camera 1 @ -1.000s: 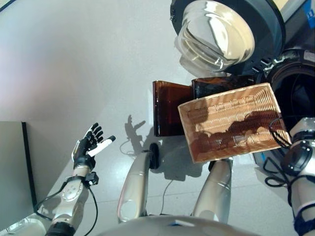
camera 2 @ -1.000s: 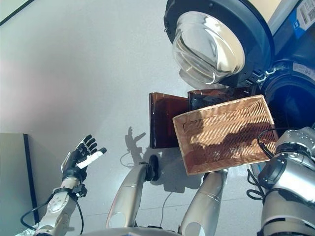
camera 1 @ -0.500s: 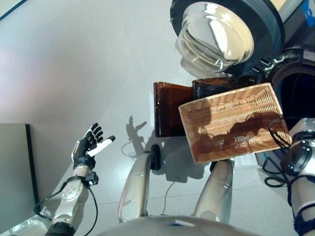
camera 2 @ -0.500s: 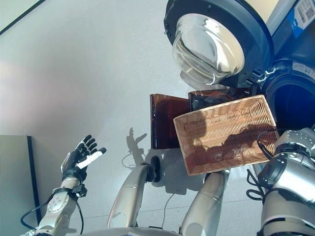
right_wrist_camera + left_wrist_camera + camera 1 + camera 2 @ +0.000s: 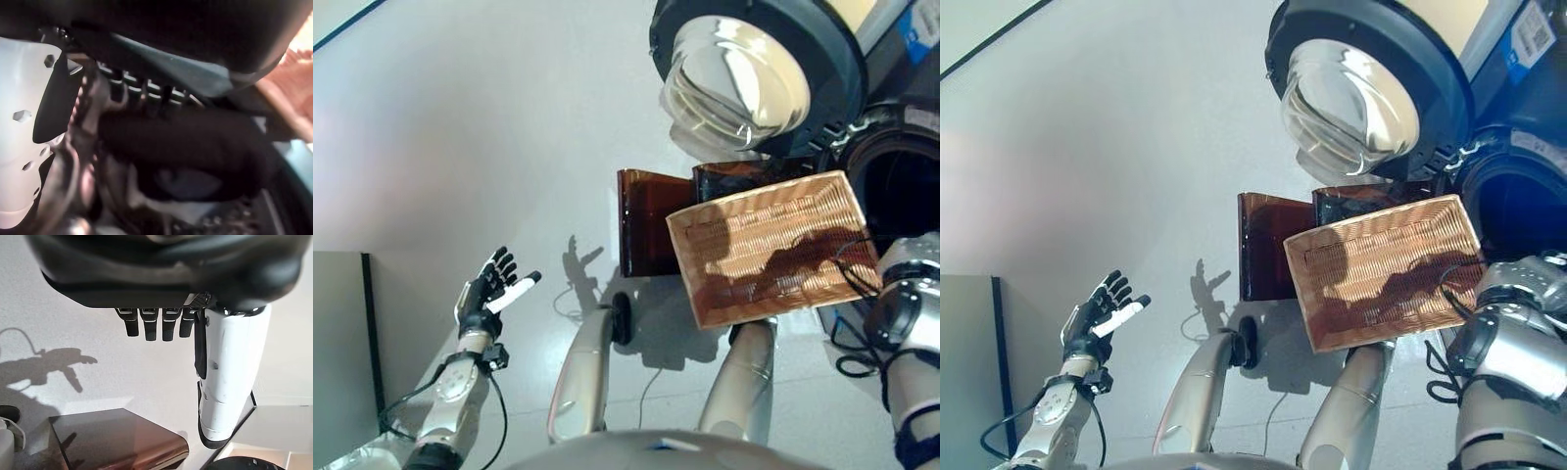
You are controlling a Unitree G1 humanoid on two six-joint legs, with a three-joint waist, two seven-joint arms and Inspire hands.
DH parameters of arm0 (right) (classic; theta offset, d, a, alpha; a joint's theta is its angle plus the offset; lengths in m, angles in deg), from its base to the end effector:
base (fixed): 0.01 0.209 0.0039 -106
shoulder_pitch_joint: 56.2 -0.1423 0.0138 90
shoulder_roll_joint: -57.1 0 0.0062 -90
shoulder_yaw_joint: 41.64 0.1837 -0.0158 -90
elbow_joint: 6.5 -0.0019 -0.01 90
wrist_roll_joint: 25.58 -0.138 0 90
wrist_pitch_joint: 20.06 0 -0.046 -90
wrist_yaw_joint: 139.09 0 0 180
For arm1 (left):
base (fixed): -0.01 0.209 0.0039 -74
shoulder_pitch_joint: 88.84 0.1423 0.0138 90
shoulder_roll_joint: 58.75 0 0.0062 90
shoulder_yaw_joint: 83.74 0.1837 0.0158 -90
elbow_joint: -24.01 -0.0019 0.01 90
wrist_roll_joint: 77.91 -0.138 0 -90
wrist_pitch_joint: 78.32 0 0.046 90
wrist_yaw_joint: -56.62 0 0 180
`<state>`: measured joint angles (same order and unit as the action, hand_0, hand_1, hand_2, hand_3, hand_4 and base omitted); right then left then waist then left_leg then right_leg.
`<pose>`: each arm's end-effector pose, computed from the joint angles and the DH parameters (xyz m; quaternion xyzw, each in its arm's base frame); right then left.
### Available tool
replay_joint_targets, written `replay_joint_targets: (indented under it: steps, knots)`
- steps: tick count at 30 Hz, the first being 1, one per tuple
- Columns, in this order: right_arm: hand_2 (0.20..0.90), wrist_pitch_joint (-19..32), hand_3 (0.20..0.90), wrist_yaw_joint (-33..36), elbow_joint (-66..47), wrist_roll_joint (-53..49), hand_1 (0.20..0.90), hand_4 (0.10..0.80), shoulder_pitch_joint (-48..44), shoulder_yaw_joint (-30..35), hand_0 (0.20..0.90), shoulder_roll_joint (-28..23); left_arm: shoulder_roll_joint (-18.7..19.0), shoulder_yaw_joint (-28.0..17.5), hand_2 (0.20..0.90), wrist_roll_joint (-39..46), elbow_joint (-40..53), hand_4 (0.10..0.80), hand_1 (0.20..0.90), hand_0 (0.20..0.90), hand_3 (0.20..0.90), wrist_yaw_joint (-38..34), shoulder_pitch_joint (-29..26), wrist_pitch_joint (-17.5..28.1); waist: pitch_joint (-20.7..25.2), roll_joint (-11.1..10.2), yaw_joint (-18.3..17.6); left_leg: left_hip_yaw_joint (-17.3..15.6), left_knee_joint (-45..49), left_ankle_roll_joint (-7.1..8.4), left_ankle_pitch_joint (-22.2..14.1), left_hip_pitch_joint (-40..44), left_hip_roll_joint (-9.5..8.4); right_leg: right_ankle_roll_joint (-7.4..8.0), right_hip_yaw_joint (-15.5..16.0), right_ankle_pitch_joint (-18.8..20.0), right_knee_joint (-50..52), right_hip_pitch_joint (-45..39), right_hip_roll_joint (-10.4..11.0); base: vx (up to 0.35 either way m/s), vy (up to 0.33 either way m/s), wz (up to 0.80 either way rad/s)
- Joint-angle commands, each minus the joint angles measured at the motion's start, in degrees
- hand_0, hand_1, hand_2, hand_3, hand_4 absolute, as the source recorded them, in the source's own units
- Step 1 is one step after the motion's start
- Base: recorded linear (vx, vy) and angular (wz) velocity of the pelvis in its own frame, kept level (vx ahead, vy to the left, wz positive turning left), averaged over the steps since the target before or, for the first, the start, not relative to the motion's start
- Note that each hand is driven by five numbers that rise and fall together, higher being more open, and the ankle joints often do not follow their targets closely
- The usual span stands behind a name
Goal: Pick up the clothes and place them into the washing machine
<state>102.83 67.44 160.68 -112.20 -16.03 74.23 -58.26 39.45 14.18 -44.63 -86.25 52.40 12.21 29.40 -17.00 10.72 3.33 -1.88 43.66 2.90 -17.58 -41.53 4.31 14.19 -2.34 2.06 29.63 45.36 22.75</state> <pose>0.2645 -0.3778 0.1298 0.5642 -0.1853 -0.6168 0.5165 0.1376 0.2404 -0.0225 -0.0538 0.1259 0.1028 0.9852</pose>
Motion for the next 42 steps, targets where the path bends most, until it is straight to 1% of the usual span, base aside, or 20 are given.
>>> replay_joint_targets:
  steps: [1, 2, 6, 7, 8, 12, 13, 14, 17, 19, 20, 24, 25, 29, 31, 33, 34, 38, 40, 42]
  knots:
    - [0.900, -1.6, 0.900, -5.4, -1.1, 8.0, 0.900, 0.800, 2.9, -5.3, 0.900, -3.0, 6.5, -4.3, 0.900, 1.1, 1.3, 0.800, 0.900, 0.900, 0.900, 0.1, 1.7, 4.0, 1.6, -1.1, 0.0, 4.4, -12.5, 6.23, 12.0, 1.4, 4.03, -1.02, -2.2, -3.0, 4.1, -2.4, 0.7, 0.000, 0.000, 0.00]
    - [0.900, -3.2, 0.900, -6.3, -0.8, 9.6, 0.900, 0.800, 3.5, -6.5, 0.900, -3.3, 6.6, -4.4, 0.900, 1.4, 1.7, 0.800, 0.900, 0.900, 0.900, 0.6, 1.8, 4.2, 1.4, -1.2, 0.1, 4.5, -12.8, 6.31, 12.4, 1.5, 4.01, -0.93, -2.0, -2.6, 3.6, -2.7, 0.8, 0.000, 0.000, 0.00]
    - [0.900, -5.5, 0.900, -9.7, -1.8, 11.3, 0.900, 0.800, 7.2, -8.4, 0.900, -1.7, 6.7, -5.1, 0.900, 2.3, 2.4, 0.800, 0.900, 0.900, 0.900, 1.9, 2.3, 4.3, 0.7, -1.9, 0.0, 4.7, -14.5, 6.37, 13.6, 1.9, 3.73, -0.56, -0.9, -1.2, 1.0, -4.3, 0.8, 0.003, -0.009, 0.02]
    - [0.900, -6.7, 0.900, -10.6, -2.3, 13.5, 0.900, 0.800, 8.8, -9.7, 0.900, -1.0, 6.7, -5.4, 0.900, 2.6, 2.2, 0.800, 0.900, 0.900, 0.900, 2.3, 2.2, 4.4, 0.5, -2.5, 0.0, 4.6, -15.7, 6.42, 14.2, 2.1, 3.61, -0.28, -0.2, -0.3, -0.9, -5.2, 1.0, 0.002, -0.013, 0.06]
    - [0.900, -6.7, 0.900, -10.5, -2.4, 13.6, 0.900, 0.800, 8.9, -9.7, 0.900, -0.9, 6.7, -5.4, 0.900, 2.7, 2.2, 0.800, 0.900, 0.900, 0.900, 2.4, 2.3, 4.4, 0.5, -2.5, -0.1, 4.6, -16.0, 6.40, 14.3, 2.2, 3.57, -0.26, 0.0, -0.1, -1.2, -5.4, 1.1, 0.016, -0.024, 0.09]
    - [0.900, -9.6, 0.900, -12.3, -1.8, 18.4, 0.900, 0.800, 12.0, -12.1, 0.900, 1.0, 6.6, -5.9, 0.900, 2.4, 1.8, 0.800, 0.900, 0.900, 0.900, 3.4, 1.8, 5.0, 0.3, -4.1, 0.4, 5.0, -18.7, 6.43, 15.5, 3.3, 2.90, 0.08, 1.6, 1.7, -4.8, -7.9, 1.6, 0.027, -0.023, 0.07]
    - [0.900, -9.6, 0.900, -12.3, -1.8, 18.4, 0.900, 0.800, 12.0, -12.1, 0.900, 1.0, 6.6, -5.9, 0.900, 2.4, 1.8, 0.800, 0.900, 0.900, 0.900, 3.4, 1.8, 5.0, 0.3, -4.1, 0.4, 5.0, -18.7, 6.43, 15.5, 3.3, 2.90, 0.08, 1.6, 1.7, -4.8, -7.9, 1.6, 0.039, -0.035, 0.11]
    - [0.900, -10.9, 0.900, -12.7, -1.8, 21.7, 0.900, 0.800, 14.1, -13.2, 0.900, 2.5, 6.3, -6.2, 0.900, 2.4, 1.8, 0.800, 0.900, 0.900, 0.900, 3.5, 1.4, 5.2, 0.3, -4.8, 0.7, 5.3, -19.1, 6.62, 15.9, 3.6, 2.81, 0.22, 2.5, 2.4, -6.3, -9.6, 2.0, 0.031, -0.015, 0.13]
    - [0.900, -11.0, 0.900, -12.7, -1.7, 22.9, 0.900, 0.800, 15.4, -13.3, 0.900, 4.3, 6.1, -6.2, 0.900, 2.2, 1.6, 0.800, 0.900, 0.900, 0.900, 3.4, 1.0, 5.4, 0.2, -5.3, 0.8, 5.7, -19.5, 6.54, 15.9, 4.3, 2.78, 0.29, 3.5, 2.8, -7.4, -11.2, 2.0, 0.050, -0.024, 0.17]
    - [0.900, -11.7, 0.900, -13.0, -1.8, 24.7, 0.900, 0.800, 16.9, -14.0, 0.900, 7.5, 5.5, -6.6, 0.900, 1.8, 1.0, 0.800, 0.900, 0.900, 0.900, 3.1, -0.1, 5.8, 0.4, -6.2, 1.2, 5.9, -20.5, 6.54, 15.8, 5.9, 2.91, 0.45, 4.8, 3.5, -9.6, -13.8, 2.3, 0.087, -0.027, 0.08]
    - [0.900, -11.7, 0.900, -13.0, -1.9, 24.7, 0.900, 0.800, 16.9, -14.0, 0.900, 7.6, 5.5, -6.7, 0.900, 1.8, 1.0, 0.800, 0.900, 0.900, 0.900, 3.1, 0.0, 5.8, 0.4, -6.2, 1.2, 5.9, -20.6, 6.54, 15.9, 6.0, 2.92, 0.45, 4.9, 3.6, -9.7, -14.0, 2.2, 0.083, -0.031, 0.02]
    - [0.900, -12.0, 0.900, -13.8, -2.6, 26.2, 0.900, 0.800, 19.1, -15.0, 0.900, 11.2, 4.7, -7.3, 0.900, 1.2, 0.1, 0.800, 0.900, 0.900, 0.900, 2.7, -1.1, 6.2, 1.0, -7.6, 1.4, 5.9, -21.8, 6.54, 15.7, 8.1, 2.87, 0.68, 6.4, 4.6, -12.7, -17.6, 2.4, 0.081, -0.017, 0.02]
    - [0.900, -12.1, 0.900, -14.4, -3.3, 26.3, 0.900, 0.800, 19.8, -15.4, 0.900, 12.9, 4.3, -7.6, 0.900, 0.9, -0.5, 0.800, 0.900, 0.900, 0.900, 2.4, -1.6, 6.2, 1.1, -8.2, 1.4, 5.8, -22.4, 6.58, 15.8, 9.1, 2.83, 0.75, 7.1, 5.3, -14.2, -19.1, 2.4, 0.096, -0.021, 0.03]
    - [0.900, -12.7, 0.900, -15.0, -4.8, 30.0, 0.900, 0.800, 21.7, -17.8, 0.900, 15.1, 3.7, -7.8, 0.900, 0.5, -1.4, 0.800, 0.900, 0.900, 0.900, 2.3, -2.3, 6.2, 1.4, -9.3, 1.3, 5.6, -24.6, 6.55, 17.0, 11.0, 2.78, 0.81, 8.3, 6.9, -17.7, -22.1, 2.4, 0.047, -0.013, -0.04]
    - [0.900, -12.9, 0.900, -15.1, -7.0, 34.1, 0.900, 0.800, 24.1, -20.7, 0.900, 17.3, 3.0, -8.2, 0.900, 0.1, -2.3, 0.800, 0.900, 0.900, 0.900, 2.0, -2.6, 6.4, 1.7, -10.3, 0.9, 5.6, -26.3, 6.67, 17.3, 13.2, 3.33, 0.81, 9.1, 7.6, -19.6, -24.4, 2.0, 0.088, -0.025, -0.04]
    - [0.900, -12.9, 0.900, -15.0, -7.2, 34.2, 0.900, 0.800, 24.1, -20.7, 0.900, 17.4, 3.0, -8.2, 0.900, 0.1, -2.3, 0.800, 0.900, 0.900, 0.900, 2.1, -2.6, 6.4, 1.7, -10.4, 0.8, 5.6, -26.7, 6.60, 17.9, 13.3, 3.13, 0.81, 9.2, 8.0, -19.9, -24.4, 2.1, 0.050, -0.018, 0.00]
    - [0.900, -12.9, 0.900, -15.8, -10.0, 37.6, 0.900, 0.800, 26.3, -23.6, 0.900, 19.1, 2.1, -8.5, 0.900, 0.0, -3.5, 0.800, 0.900, 0.900, 0.900, 1.9, -2.9, 6.4, 2.2, -11.6, 0.4, 5.2, -28.5, 6.67, 18.4, 15.4, 3.77, 0.81, 9.9, 8.8, -21.7, -26.4, 1.6, 0.068, -0.026, -0.05]
    - [0.900, -12.1, 0.900, -15.9, -12.8, 38.2, 0.900, 0.800, 28.8, -24.4, 0.900, 21.3, 1.2, -8.9, 0.900, -0.4, -4.3, 0.800, 0.900, 0.900, 0.900, 1.5, -2.5, 6.6, 2.5, -12.4, 0.0, 4.9, -31.0, 6.71, 19.2, 18.7, 4.37, 0.81, 10.7, 9.5, -23.5, -29.1, 1.1, 0.080, -0.021, -0.10]
    - [0.900, -11.3, 0.900, -16.9, -15.8, 38.1, 0.900, 0.800, 31.7, -25.2, 0.900, 23.4, -0.1, -8.5, 0.900, -1.6, -6.9, 0.800, 0.900, 0.900, 0.900, 1.1, -2.6, 6.4, 2.9, -12.9, -0.9, 4.5, -33.3, 6.71, 19.9, 21.5, 4.90, 0.81, 10.9, 10.3, -24.8, -30.8, 0.7, 0.088, 0.015, -0.10]
    - [0.900, -11.5, 0.900, -17.3, -17.1, 39.9, 0.900, 0.800, 33.5, -26.5, 0.900, 24.2, -0.8, -8.1, 0.900, -2.8, -8.4, 0.800, 0.900, 0.900, 0.900, 0.9, -2.8, 6.3, 3.3, -13.0, -1.3, 4.1, -34.9, 6.68, 20.5, 23.2, 5.19, 0.81, 11.2, 10.7, -26.0, -31.9, 0.3, 0.049, 0.014, -0.10]
